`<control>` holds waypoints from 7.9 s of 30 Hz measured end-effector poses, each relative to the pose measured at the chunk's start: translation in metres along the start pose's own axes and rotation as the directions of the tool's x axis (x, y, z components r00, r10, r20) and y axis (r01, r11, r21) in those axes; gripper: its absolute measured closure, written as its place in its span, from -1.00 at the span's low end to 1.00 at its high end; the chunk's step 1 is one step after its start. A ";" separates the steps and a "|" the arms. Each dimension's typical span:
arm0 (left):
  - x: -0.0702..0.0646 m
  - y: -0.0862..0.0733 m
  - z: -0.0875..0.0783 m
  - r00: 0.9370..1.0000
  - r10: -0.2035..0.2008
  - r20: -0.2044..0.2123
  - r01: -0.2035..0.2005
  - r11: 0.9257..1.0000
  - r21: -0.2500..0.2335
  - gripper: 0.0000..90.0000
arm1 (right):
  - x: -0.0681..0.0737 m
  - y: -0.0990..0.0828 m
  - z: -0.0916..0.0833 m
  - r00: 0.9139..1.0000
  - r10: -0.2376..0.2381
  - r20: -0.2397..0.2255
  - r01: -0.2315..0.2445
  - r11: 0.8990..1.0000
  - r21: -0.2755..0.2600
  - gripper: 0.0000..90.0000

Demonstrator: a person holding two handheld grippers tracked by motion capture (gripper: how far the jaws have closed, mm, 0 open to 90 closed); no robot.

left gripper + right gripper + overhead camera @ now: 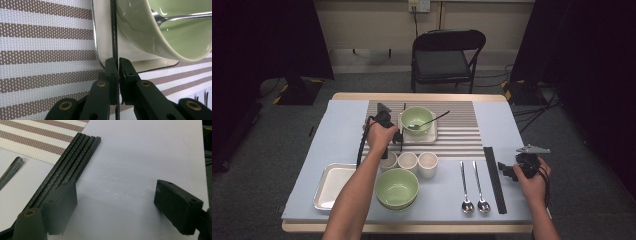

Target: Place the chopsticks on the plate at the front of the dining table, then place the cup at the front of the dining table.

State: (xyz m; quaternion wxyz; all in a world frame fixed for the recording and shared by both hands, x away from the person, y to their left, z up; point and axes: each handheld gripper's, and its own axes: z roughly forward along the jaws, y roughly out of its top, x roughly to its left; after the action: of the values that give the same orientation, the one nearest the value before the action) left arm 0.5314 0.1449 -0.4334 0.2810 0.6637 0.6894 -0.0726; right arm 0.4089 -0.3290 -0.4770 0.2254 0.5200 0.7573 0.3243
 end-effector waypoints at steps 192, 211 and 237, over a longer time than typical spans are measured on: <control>-0.001 -0.039 -0.083 0.971 0.236 0.044 -0.222 0.951 -0.215 -0.12 | 0.004 0.007 -0.006 1.000 0.032 -0.001 -0.032 0.999 0.024 0.46; 0.000 -0.040 -0.085 0.970 0.240 0.044 -0.224 0.949 -0.223 -0.12 | 0.009 0.024 0.003 0.997 0.056 0.054 -0.061 0.993 0.103 0.58; 0.001 -0.051 -0.089 0.965 0.259 0.044 -0.243 0.944 -0.225 -0.12 | 0.006 0.042 0.010 0.973 0.212 0.091 -0.227 0.948 0.225 0.92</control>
State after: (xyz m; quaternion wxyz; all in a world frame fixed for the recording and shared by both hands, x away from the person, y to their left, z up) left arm 0.4567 0.1824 -0.3744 0.3840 0.7083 0.5921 0.0154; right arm 0.4401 -0.3104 -0.4533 0.1497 0.6343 0.7199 0.2388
